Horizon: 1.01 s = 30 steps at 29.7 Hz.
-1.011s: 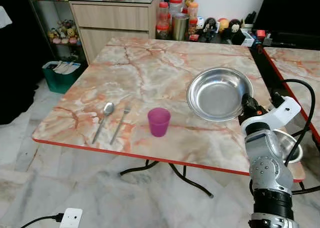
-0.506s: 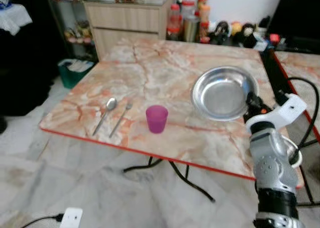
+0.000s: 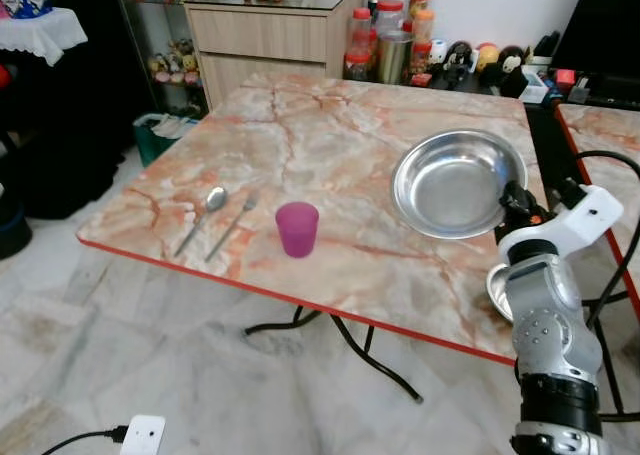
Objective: Setting the table
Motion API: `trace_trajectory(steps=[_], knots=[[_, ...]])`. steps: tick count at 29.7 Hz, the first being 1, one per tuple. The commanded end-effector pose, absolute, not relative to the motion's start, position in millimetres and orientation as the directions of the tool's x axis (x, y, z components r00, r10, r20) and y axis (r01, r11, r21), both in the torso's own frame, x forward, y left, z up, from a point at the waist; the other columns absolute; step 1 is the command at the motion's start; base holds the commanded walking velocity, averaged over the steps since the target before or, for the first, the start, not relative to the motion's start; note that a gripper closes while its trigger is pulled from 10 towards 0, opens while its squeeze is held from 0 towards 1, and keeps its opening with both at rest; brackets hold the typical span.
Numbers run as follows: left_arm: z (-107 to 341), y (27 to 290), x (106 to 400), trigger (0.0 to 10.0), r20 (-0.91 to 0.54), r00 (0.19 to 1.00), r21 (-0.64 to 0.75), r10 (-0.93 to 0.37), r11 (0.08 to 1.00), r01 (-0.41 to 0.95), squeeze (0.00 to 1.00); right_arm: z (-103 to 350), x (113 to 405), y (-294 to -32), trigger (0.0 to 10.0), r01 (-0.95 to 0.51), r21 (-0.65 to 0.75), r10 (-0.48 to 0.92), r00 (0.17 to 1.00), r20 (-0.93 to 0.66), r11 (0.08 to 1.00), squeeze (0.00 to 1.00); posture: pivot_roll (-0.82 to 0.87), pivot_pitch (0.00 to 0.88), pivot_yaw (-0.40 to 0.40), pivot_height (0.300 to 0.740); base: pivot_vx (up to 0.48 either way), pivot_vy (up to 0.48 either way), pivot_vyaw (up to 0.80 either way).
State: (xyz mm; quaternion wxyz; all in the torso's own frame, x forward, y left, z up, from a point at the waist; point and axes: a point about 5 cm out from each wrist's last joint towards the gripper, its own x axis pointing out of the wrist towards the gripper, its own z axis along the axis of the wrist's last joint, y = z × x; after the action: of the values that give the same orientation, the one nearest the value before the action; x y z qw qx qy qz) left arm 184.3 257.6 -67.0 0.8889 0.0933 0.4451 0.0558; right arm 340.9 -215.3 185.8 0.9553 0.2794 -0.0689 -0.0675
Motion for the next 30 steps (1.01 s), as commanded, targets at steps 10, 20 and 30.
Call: trace_trajectory(steps=[10,20,30], knots=[[-68.9,258.9,180.3,10.0,-0.793,0.581,0.223,0.184,0.975,-0.005,0.0,194.8,340.3,-221.7,10.0,0.099,0.546,-0.194,0.974,0.119,0.832,0.0,0.0,0.079,-0.018,0.74,0.0,-0.217,0.0],[-68.7,259.6,180.0,10.0,-0.792,0.582,0.229,0.184,0.973,0.005,0.0,197.9,340.6,-220.8,10.0,0.093,0.546,-0.196,0.972,0.132,0.833,0.0,0.0,0.066,-0.015,0.74,0.0,-0.271,0.0],[-68.6,259.3,180.3,10.0,-0.79,0.585,0.227,0.182,0.974,0.003,0.0,197.8,341.0,-220.2,10.0,0.094,0.543,-0.195,0.972,0.131,0.834,0.0,0.0,0.072,-0.015,0.74,0.0,-0.339,0.0]])
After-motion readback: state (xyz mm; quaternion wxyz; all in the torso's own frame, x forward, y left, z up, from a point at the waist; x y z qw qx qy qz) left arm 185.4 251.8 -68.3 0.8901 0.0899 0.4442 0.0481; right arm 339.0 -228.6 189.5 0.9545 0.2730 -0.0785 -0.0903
